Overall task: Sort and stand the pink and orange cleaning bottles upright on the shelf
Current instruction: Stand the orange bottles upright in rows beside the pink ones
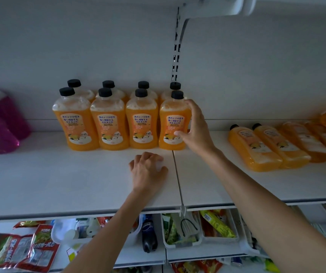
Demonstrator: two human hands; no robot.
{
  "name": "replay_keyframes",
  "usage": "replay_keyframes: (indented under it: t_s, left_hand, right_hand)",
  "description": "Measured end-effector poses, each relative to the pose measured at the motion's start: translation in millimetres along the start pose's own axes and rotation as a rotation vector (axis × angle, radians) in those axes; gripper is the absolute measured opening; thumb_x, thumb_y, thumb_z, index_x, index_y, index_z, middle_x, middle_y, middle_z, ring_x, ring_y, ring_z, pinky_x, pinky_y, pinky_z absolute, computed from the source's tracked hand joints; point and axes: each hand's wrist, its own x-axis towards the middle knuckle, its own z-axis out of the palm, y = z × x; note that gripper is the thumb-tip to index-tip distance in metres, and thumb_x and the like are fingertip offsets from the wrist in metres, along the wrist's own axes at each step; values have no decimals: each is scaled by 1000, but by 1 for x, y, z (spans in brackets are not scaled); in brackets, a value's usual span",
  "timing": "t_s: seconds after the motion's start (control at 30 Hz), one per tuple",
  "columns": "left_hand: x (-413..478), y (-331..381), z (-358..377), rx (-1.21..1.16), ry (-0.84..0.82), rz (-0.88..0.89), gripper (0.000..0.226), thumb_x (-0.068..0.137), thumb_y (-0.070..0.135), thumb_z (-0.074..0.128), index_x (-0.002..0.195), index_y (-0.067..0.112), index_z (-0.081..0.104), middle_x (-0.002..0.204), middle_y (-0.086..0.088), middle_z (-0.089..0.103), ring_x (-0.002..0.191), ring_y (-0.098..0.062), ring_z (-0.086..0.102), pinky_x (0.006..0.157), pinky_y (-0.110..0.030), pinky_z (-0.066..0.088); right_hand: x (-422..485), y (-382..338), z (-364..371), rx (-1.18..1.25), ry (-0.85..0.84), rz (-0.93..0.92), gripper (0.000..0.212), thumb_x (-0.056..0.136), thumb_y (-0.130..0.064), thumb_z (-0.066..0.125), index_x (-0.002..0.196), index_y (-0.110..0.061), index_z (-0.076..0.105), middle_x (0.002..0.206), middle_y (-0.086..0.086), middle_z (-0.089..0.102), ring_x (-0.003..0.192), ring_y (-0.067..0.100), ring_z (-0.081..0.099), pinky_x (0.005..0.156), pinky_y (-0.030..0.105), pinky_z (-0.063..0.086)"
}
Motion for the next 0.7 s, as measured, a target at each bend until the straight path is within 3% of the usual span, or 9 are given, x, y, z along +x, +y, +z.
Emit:
replay_keyframes:
  t_s: [0.17,0.4,0.53,0.7]
  left_hand:
    - [0,3,0,17,11,-7,30,83,30,54,112,25,62,121,3,53,114,-18,39,95,-29,23]
    - [3,8,-3,47,-50,-20,26,84,31,56,110,28,61,127,3,50,116,-19,38,96,-31,23]
    - [14,26,-3,-95,-90,-105,25,80,22,63,104,28,64,124,0,55,115,-22,45,97,-33,31]
    - [10,56,17,-188,-99,-15,26,81,16,63,106,22,64,125,-2,55,114,-23,47,95,-32,37]
  right_hand:
    - [8,3,4,-55,-1,39,86,71,-6,77,139,-24,28,137,11,32,128,24,32,92,29,42]
    - [3,-6,-1,-267,37,73,88,71,-24,79,140,-25,26,127,9,38,118,23,42,73,33,45]
    - [5,4,-10,-279,12,245,88,64,-43,82,129,-7,34,129,10,43,117,26,47,84,38,47]
    - [2,35,-52,-321,-83,158,68,79,-43,70,127,-5,41,127,14,44,118,27,43,91,33,39]
